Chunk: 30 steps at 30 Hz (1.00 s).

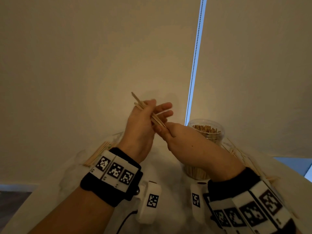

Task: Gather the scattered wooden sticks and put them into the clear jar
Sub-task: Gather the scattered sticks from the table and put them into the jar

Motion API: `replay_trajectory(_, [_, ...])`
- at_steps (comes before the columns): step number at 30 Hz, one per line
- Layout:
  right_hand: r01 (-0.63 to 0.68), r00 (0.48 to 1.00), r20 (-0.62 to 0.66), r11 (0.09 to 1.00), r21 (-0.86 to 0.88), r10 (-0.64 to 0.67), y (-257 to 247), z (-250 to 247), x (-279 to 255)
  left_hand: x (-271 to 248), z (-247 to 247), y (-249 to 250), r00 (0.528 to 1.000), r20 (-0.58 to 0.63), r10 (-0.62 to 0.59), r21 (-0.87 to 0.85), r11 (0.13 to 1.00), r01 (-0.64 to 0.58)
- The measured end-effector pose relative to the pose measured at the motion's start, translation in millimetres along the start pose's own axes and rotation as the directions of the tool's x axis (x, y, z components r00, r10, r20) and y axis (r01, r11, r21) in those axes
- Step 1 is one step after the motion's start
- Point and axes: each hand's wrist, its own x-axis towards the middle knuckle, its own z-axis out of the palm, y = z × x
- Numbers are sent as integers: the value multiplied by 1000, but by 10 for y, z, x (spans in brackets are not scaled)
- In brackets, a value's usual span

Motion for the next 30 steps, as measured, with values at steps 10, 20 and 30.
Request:
replay_trajectory(10, [17,995,101,1000,-26,-14,-13,-18,-39,53,-147,197,994,-80,-70,240,967,87])
replay_trajectory(20, [-187,982,-49,972,-145,181,186,-53,0,-64,-154,204,990,113,-87,865,499,-55])
replay_trajectory(30, [5,938,-339,978,209,68,194,-432,-100,-1,-154,22,994,-109,26,516,856,34])
